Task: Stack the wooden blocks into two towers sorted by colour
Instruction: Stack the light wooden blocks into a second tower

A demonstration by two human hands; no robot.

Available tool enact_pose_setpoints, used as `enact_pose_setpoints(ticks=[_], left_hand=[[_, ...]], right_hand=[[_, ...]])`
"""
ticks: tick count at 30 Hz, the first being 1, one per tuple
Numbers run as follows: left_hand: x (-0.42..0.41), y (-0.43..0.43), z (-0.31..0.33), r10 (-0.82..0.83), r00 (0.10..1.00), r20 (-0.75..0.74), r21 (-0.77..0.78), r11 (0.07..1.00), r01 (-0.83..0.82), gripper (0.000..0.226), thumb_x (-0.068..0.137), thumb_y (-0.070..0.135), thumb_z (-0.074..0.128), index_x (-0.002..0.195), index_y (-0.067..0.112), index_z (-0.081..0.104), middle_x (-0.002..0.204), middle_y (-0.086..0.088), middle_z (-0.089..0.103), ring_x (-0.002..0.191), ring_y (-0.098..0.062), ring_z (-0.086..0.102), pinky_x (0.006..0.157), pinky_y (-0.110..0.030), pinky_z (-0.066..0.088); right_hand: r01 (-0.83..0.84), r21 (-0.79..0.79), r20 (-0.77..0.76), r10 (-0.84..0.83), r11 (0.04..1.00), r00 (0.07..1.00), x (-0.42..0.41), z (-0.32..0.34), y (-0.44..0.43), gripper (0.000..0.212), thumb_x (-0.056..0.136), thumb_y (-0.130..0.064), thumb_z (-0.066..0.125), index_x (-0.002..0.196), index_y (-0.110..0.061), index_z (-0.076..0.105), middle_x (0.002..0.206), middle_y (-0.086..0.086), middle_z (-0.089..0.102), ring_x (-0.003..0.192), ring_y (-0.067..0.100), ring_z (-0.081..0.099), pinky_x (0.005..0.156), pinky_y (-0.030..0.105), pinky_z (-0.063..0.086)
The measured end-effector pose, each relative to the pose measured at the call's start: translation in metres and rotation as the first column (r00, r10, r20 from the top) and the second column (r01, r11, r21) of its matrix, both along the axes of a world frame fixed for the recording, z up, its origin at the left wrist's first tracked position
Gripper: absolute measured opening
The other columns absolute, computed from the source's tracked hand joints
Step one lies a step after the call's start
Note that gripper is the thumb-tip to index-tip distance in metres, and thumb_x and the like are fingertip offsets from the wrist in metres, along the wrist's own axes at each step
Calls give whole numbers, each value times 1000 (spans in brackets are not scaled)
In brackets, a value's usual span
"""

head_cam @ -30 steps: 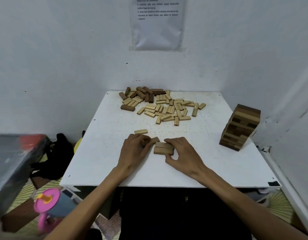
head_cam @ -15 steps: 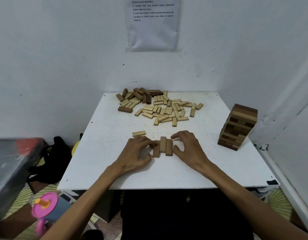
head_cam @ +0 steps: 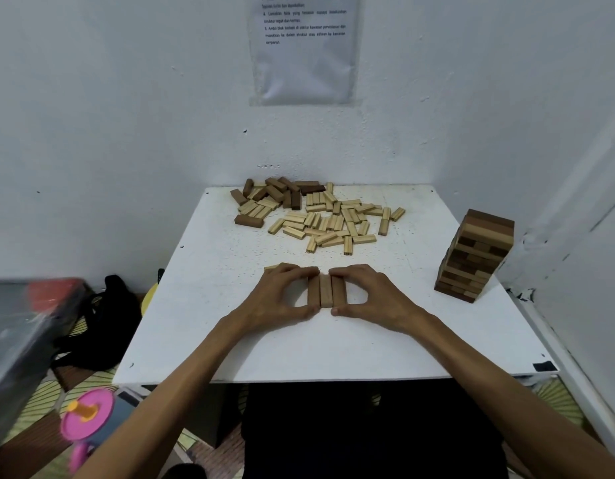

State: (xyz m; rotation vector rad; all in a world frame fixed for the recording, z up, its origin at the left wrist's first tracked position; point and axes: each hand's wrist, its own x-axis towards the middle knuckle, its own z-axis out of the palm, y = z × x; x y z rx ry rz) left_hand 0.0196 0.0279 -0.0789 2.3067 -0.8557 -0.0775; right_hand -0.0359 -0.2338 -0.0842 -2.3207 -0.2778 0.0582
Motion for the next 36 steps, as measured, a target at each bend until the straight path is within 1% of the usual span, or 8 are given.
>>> enact_pose_setpoints(ticks=[6, 8, 12, 21, 24, 27, 31, 36], left_hand=[[1, -4, 0, 20, 1000, 1, -43, 999, -20, 66, 76, 46, 88, 136, 38, 62, 127, 26, 55, 124, 17, 38, 112, -27, 32], [0, -6, 1, -1, 1000, 31, -55, 998, 2, 60, 76, 44, 89, 130, 37, 66, 123, 30, 57, 125, 12, 43, 113, -30, 33], [0, -7, -1, -37, 997, 62, -107, 993, 43, 49, 73, 42, 91, 116, 37, 69, 119, 25, 67, 123, -4, 56, 109, -42, 40], [5, -18, 18, -95, 995, 19, -247, 964, 97, 42, 69, 34, 89, 108, 30, 74, 122, 19, 70, 121, -12, 61, 100, -35, 47], [11, -24, 33, -132, 991, 10, -255, 958, 130, 42, 71, 18, 93, 108, 25, 75, 122, 17, 70, 121, -11, 60, 97, -20, 42], [17, -35, 54, -177, 984, 12, -278, 945, 173, 39, 73, 26, 91, 109, 25, 75, 122, 17, 70, 121, -10, 60, 95, -10, 39], [26, -54, 78, -236, 972, 4, -294, 928, 227, 38, 74, 14, 92, 107, 23, 76, 121, 16, 70, 123, -8, 60, 96, -8, 39], [32, -87, 104, -308, 950, 42, -316, 898, 305, 37, 70, 36, 88, 104, 29, 75, 119, 18, 71, 120, -11, 62, 96, -16, 41]], right_hand=[[1, 28, 40, -2, 1000, 999, 4, -1, -1, 69, 72, -51, 91, 134, -43, 62, 132, -15, 56, 125, -3, 52, 110, 24, 44], [-10, 43, 68, 8, 999, 998, 4, -2, -1, 65, 72, -51, 90, 131, -43, 64, 130, -16, 58, 126, 1, 53, 110, 30, 46], [-55, 26, 145, 50, 998, 988, 3, 2, 3, 55, 76, -44, 89, 126, -39, 67, 125, -23, 64, 127, 7, 52, 104, 40, 50], [-19, 104, 227, -5, 994, 974, 0, 20, -3, 46, 74, -32, 93, 115, -34, 73, 122, -21, 68, 126, 9, 57, 104, 41, 50], [-19, 133, 260, -16, 991, 965, 0, 38, -10, 43, 74, -32, 94, 112, -28, 76, 119, -19, 70, 122, 11, 61, 103, 41, 52], [11, 146, 282, -52, 989, 958, -3, 57, -17, 41, 73, -33, 94, 110, -29, 77, 116, -19, 70, 120, 10, 62, 104, 37, 53], [48, 110, 289, -78, 993, 954, -9, 87, -32, 38, 75, -36, 93, 109, -31, 77, 113, -20, 71, 118, 7, 62, 104, 31, 52], [119, 71, 302, -135, 990, 944, -20, 118, -59, 38, 75, -39, 91, 110, -36, 75, 116, -16, 70, 119, 2, 60, 105, 24, 50]])
